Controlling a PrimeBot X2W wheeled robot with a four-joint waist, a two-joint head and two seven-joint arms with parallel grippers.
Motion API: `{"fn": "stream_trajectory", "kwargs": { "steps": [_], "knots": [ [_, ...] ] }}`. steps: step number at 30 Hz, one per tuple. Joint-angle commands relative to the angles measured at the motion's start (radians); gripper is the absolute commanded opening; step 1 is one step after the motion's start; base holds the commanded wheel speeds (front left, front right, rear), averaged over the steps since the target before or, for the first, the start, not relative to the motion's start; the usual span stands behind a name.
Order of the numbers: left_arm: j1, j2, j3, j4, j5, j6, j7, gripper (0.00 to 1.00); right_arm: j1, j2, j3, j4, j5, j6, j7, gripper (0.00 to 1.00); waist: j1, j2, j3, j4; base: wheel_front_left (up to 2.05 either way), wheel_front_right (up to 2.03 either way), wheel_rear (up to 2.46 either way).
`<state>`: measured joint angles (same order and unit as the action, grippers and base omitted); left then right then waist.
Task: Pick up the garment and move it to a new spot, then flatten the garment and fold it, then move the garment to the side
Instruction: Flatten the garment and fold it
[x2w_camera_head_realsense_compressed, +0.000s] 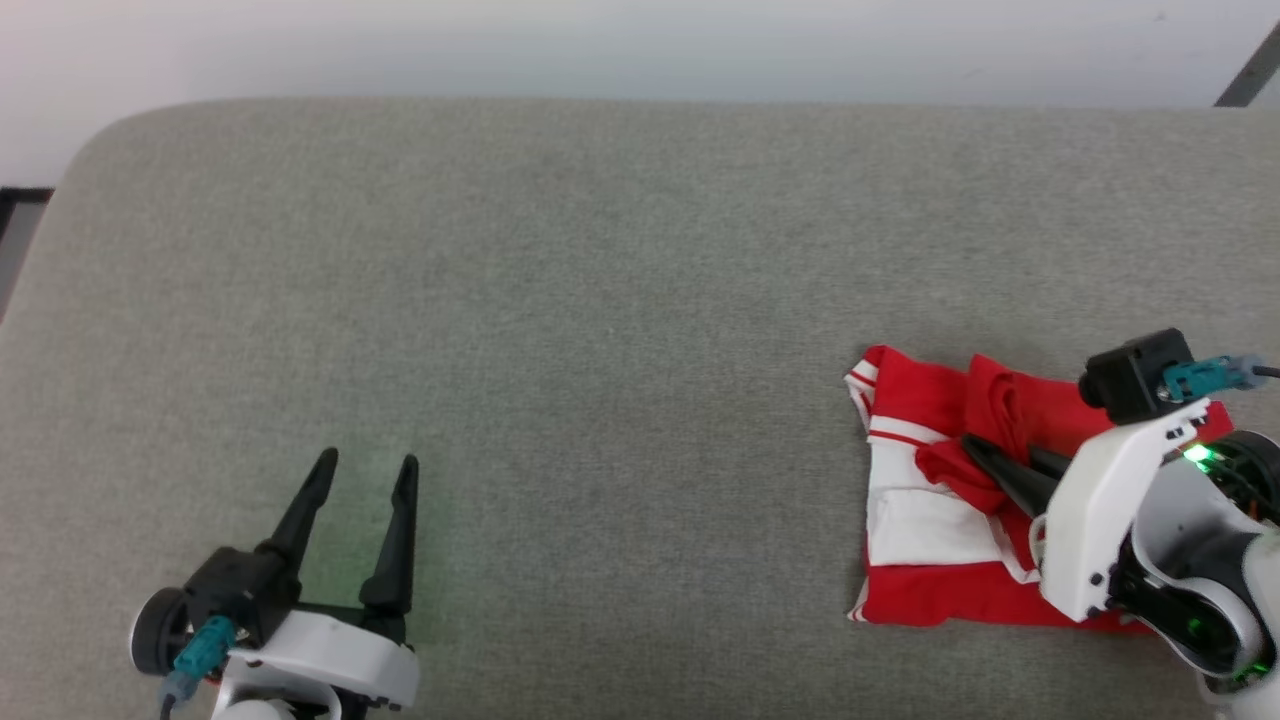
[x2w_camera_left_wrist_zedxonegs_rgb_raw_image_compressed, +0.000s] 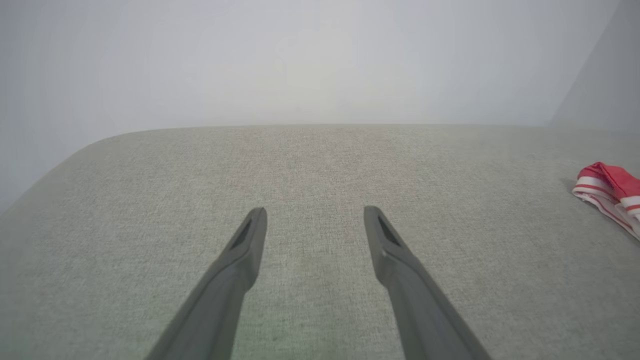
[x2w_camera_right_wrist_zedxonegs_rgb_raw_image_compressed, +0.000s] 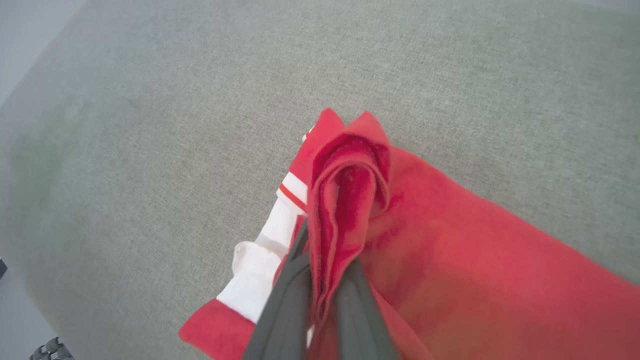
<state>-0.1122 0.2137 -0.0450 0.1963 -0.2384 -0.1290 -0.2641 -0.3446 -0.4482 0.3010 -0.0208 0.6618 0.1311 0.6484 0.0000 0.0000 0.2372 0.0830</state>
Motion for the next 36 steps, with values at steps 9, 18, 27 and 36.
{"fn": "stream_trajectory", "kwargs": {
  "steps": [9,18,27,36],
  "knots": [
    [-0.032,-0.019,-0.022,0.007,-0.015,-0.002,0.001,1.0,-0.074,0.035,0.078,0.14,-0.022,-0.001,-0.046,0.0,0.0,0.0,0.049,0.048,0.0,0.0,0.0],
    [-0.029,-0.015,-0.013,0.026,-0.025,-0.002,0.001,1.0,-0.094,0.041,0.136,0.198,0.008,0.0,-0.107,1.0,0.0,0.0,0.018,0.027,0.0,0.0,0.0],
    [-0.006,0.002,-0.009,0.034,-0.041,-0.002,0.001,1.0,-0.076,-0.041,0.141,0.127,0.131,0.0,-0.174,1.0,0.0,0.0,-0.045,-0.044,0.0,0.0,0.0],
    [-0.015,-0.003,-0.041,0.074,-0.063,-0.002,0.001,1.0,-0.059,-0.109,0.078,0.212,0.144,0.0,-0.362,1.0,0.0,0.0,-0.083,-0.091,0.0,0.0,0.0]
  ]
}}
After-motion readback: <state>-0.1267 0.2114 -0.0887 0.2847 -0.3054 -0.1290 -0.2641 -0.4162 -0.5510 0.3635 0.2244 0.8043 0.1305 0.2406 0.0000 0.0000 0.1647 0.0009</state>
